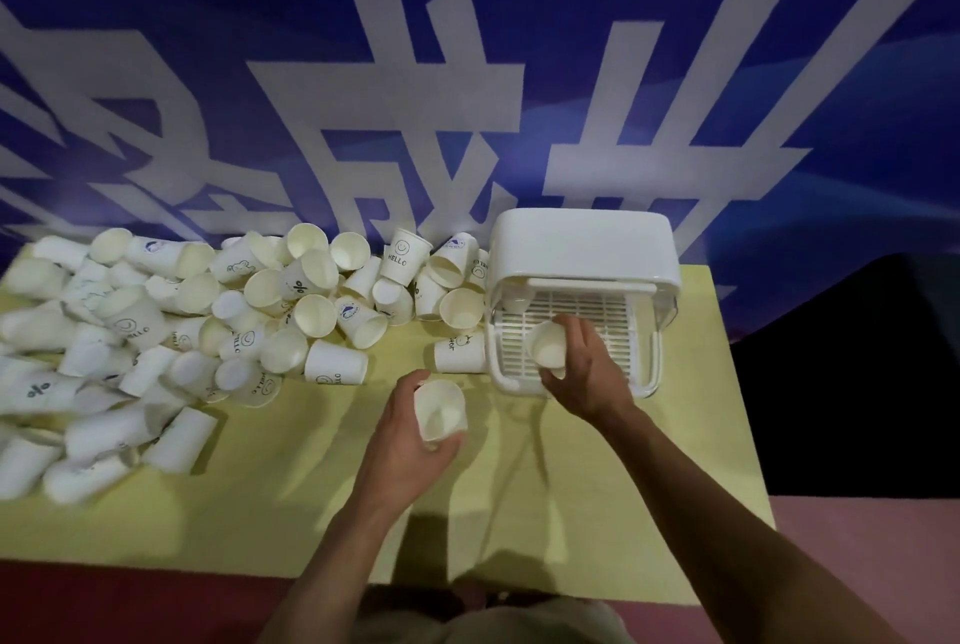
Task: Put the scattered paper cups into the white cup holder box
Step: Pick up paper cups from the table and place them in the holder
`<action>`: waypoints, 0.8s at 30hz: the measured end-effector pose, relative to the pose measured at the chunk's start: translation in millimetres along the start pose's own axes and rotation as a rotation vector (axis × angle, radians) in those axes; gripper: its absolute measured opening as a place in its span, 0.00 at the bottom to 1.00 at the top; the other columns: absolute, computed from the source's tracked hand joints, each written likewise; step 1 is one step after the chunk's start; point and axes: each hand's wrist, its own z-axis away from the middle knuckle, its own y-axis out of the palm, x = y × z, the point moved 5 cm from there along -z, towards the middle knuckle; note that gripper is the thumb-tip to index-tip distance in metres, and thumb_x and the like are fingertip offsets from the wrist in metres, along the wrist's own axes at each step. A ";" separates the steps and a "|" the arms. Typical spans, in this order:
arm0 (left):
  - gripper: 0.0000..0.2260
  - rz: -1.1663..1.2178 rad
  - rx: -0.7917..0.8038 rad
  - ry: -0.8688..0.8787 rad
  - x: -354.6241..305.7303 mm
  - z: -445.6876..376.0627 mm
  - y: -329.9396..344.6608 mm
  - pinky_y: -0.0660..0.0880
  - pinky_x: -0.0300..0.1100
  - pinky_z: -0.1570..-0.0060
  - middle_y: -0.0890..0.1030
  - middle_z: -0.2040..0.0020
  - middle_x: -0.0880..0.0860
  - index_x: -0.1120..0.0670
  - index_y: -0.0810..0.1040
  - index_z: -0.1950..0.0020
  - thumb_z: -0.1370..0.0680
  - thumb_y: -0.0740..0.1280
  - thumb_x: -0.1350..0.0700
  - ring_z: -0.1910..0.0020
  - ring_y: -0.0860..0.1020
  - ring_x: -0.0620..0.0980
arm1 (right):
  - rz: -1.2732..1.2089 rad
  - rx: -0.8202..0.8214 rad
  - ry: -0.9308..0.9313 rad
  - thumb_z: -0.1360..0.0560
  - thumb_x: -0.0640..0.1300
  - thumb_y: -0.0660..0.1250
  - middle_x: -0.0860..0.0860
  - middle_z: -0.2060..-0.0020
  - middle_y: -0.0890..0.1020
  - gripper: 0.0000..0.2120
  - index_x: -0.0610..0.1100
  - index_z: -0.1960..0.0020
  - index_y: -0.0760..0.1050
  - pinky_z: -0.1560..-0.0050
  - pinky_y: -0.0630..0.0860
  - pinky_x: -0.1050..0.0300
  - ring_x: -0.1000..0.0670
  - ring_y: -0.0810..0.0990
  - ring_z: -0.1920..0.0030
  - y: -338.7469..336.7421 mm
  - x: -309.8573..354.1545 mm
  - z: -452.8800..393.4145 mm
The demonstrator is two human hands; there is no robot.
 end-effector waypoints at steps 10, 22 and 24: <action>0.33 -0.063 -0.042 0.154 -65.5 -27.4 20.3 0.70 0.41 0.38 0.69 0.33 0.42 0.42 0.63 0.26 0.27 0.76 0.52 0.34 0.69 0.44 | -0.111 0.149 -0.103 0.29 0.51 0.77 0.41 0.36 0.74 0.38 0.41 0.25 0.65 0.39 0.78 0.45 0.42 0.76 0.40 32.2 -28.8 -18.6; 0.33 -0.111 0.032 0.267 -112.7 -72.0 84.4 0.69 0.43 0.31 0.68 0.33 0.43 0.45 0.65 0.25 0.26 0.74 0.60 0.31 0.68 0.44 | -0.281 0.030 -0.024 0.24 0.60 0.71 0.49 0.30 0.69 0.40 0.47 0.19 0.60 0.35 0.73 0.55 0.49 0.72 0.32 -15.5 -50.5 30.6; 0.34 -0.129 0.053 0.269 -112.4 -78.0 94.4 0.68 0.45 0.30 0.68 0.33 0.43 0.44 0.65 0.25 0.26 0.74 0.62 0.29 0.68 0.46 | -0.274 0.007 -0.015 0.23 0.57 0.72 0.50 0.29 0.69 0.38 0.48 0.19 0.60 0.35 0.75 0.53 0.49 0.73 0.32 -24.0 -54.3 44.2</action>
